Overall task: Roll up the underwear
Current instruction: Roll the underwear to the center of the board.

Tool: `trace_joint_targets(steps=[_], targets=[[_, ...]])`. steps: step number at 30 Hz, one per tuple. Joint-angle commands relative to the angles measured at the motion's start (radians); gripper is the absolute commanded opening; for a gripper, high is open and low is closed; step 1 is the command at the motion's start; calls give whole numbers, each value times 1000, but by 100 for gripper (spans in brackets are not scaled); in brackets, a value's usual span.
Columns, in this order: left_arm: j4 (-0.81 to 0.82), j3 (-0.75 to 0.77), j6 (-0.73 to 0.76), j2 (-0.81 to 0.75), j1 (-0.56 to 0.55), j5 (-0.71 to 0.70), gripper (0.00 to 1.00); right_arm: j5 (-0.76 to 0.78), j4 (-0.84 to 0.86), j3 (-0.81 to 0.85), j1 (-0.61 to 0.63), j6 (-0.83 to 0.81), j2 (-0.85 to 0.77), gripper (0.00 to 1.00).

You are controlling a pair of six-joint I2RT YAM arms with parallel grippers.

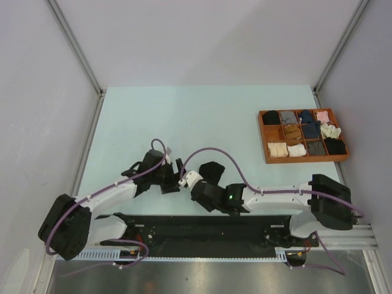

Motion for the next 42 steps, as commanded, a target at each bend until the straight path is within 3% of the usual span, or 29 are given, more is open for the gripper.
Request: trace_joint_targets(steps=[1,9,20,37,42], targets=[[74,-63,58,-104,8,-185,88,-250,18,8,-109,-54,-12,0],[223,-141,187,-230,-28,-219,77,-519,84,8,-282,-114,51,0],[490,-232,278,-147,-125,-161,73,-783,123,13,-466,-163,120,0],[627,-184,356,108,-160,-172,72,-926,135,103,-563,-176,289,0],[692,-175,361,164,-160,-152,65,-942,132,112,-575,-177,315,0]])
